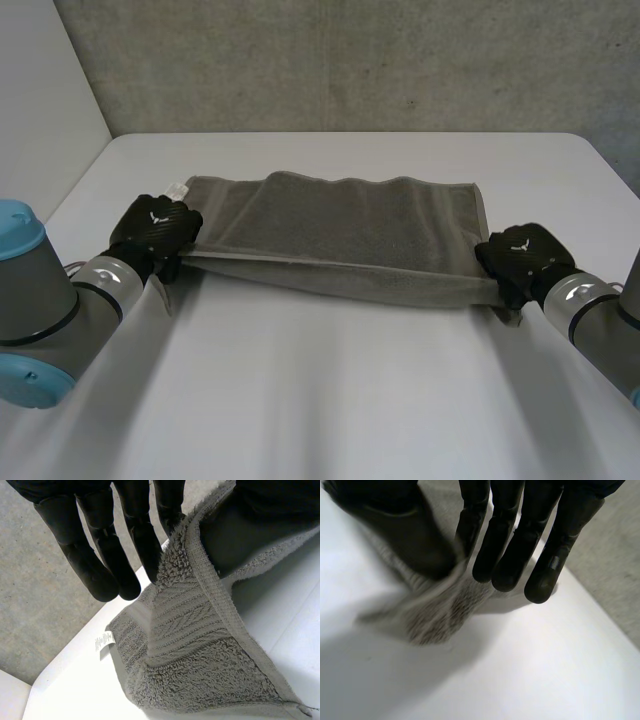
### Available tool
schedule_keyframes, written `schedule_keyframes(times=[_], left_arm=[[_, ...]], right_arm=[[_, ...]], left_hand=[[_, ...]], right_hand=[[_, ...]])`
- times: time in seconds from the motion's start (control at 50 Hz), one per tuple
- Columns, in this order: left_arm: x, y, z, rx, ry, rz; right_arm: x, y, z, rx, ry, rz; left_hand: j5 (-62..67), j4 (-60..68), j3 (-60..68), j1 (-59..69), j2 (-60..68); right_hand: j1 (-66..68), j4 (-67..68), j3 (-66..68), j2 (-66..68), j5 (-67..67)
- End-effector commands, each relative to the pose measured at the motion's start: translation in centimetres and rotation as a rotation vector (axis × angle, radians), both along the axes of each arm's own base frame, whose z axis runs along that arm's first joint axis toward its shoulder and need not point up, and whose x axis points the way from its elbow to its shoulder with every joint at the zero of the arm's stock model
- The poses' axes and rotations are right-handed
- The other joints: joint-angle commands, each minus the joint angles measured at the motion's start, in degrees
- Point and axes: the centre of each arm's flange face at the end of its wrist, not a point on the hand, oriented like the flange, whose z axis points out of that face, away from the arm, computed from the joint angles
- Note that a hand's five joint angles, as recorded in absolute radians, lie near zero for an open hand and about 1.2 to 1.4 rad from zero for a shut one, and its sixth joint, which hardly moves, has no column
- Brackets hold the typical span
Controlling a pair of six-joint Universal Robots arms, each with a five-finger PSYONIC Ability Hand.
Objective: Fold the towel.
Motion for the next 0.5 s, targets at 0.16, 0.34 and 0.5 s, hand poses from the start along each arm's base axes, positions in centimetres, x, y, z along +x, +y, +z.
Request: schedule_keyframes(times=[0.16, 0.34, 0.5], left_arm=[[0.06, 0.05, -0.22, 0.007, -0.001, 0.001], [0.06, 0.05, -0.16, 0.005, -0.002, 0.001], [0.39, -0.18, -0.11, 0.003, -0.002, 0.011]], right_arm=[[-0.57, -0.64, -0.44, 0.025, 0.005, -0.026], [-0.71, -0.65, -0.24, 0.026, 0.006, -0.029], [-0.85, -0.44, -0.27, 0.066, 0.007, -0.034]], left_hand=[[-17.8, -7.6, -9.1, -4.8, -6.6], [-17.8, -7.6, -9.1, -4.8, -6.6], [-17.8, -7.6, -9.1, -4.8, -6.6]], right_hand=[[7.9, 8.0, 8.0, 7.8, 8.1], [10.3, 10.4, 10.4, 10.2, 10.5], [-12.7, -12.6, -12.5, -12.8, -12.4]])
